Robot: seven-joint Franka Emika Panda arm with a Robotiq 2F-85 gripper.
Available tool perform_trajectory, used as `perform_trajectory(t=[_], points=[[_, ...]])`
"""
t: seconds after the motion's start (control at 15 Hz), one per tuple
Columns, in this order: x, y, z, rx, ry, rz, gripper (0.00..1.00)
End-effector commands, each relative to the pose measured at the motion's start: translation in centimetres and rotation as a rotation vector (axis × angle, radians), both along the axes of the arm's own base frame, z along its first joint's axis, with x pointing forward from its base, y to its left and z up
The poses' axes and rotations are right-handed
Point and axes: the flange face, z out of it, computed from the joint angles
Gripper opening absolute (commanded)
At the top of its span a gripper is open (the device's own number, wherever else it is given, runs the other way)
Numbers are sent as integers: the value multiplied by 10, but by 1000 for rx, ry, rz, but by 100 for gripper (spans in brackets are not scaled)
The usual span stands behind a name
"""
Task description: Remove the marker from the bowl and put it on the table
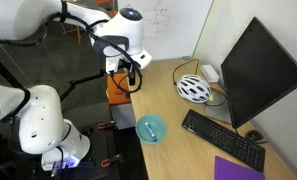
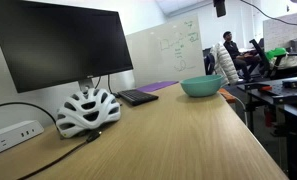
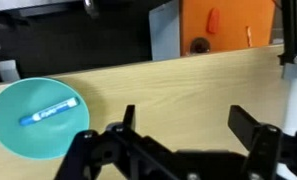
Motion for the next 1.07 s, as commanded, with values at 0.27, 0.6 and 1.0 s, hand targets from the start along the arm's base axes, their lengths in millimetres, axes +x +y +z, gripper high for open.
perform_trajectory(t=[0.27, 0.6, 1.0], points=[[8, -3, -4, -58, -64, -135, 100], [46, -43, -44, -101, -110, -400, 100], [81, -114, -124, -174, -87, -732, 100]])
